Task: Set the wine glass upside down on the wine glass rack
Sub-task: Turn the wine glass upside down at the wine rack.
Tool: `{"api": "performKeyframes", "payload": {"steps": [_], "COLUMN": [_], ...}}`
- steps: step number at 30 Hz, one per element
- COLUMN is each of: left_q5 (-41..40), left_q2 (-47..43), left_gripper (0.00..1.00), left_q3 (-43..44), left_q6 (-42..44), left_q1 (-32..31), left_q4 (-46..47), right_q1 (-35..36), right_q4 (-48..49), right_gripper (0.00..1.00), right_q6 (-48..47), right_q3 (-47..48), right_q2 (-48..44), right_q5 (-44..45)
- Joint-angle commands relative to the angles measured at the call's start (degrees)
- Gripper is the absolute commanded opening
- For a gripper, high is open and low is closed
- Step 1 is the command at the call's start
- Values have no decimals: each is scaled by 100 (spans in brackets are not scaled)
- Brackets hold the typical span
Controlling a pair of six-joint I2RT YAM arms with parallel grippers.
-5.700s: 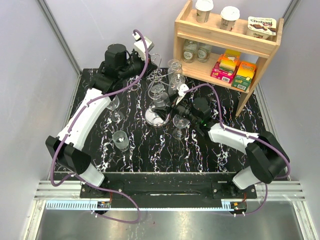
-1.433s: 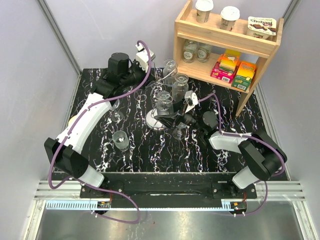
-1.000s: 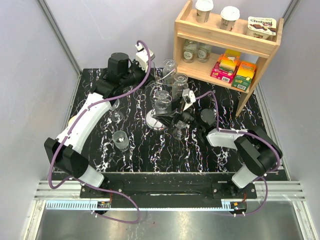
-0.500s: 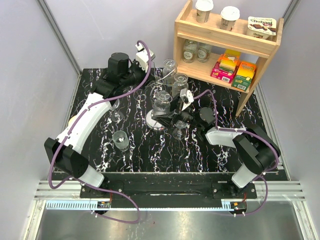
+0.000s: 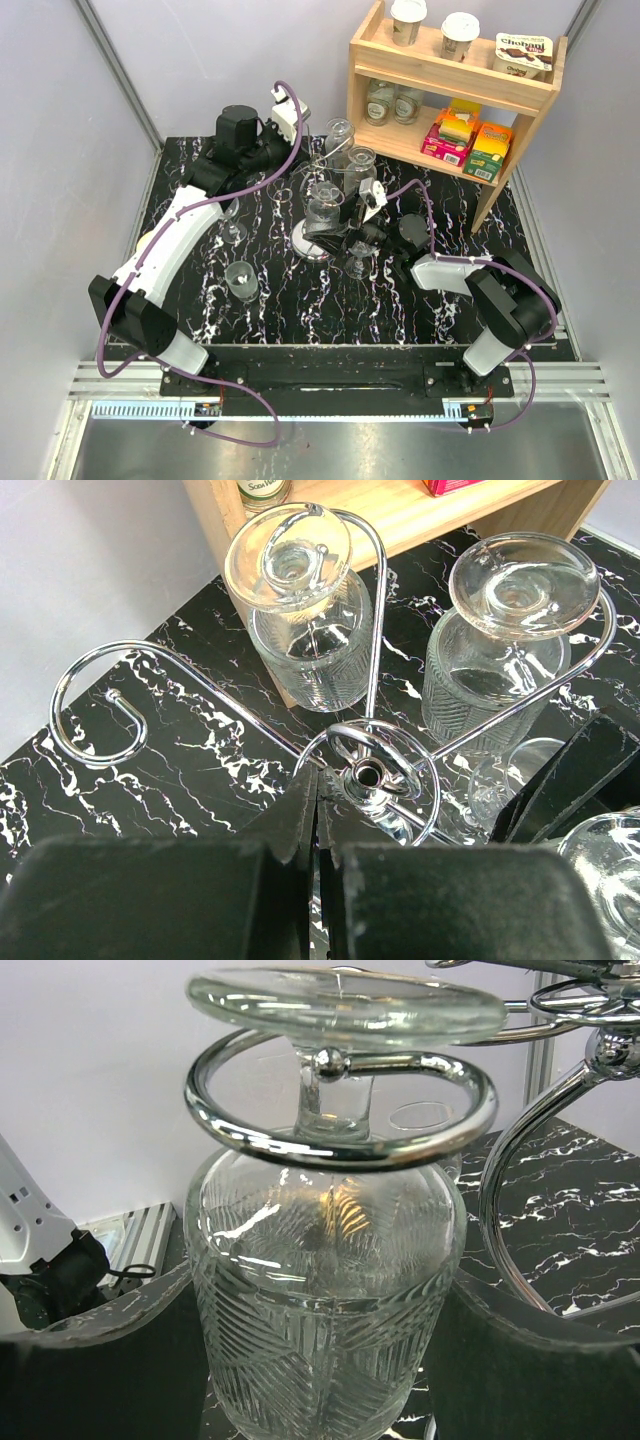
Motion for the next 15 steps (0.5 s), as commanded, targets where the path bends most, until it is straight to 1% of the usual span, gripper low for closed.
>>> {"api": "performKeyframes", "payload": {"steps": [1,3,15], "left_q5": [-152,-152,-161], "left_q2": [-23,-5,30], "left_gripper": [0,0,0], "left_q3": [94,94,103], "left_q6": [59,68,-11], "left_q1": [41,41,58], "left_q4": [-168,-159,-159], "right_q1": [47,47,47], "right_q4": [1159,1185,1300], "right_gripper": [10,0,0], "right_q6": [-171,-180,-188], "right_q3": [150,133,-52], "right_q2": [-97,-114,-492], "right_q5": [-80,-89,25]}}
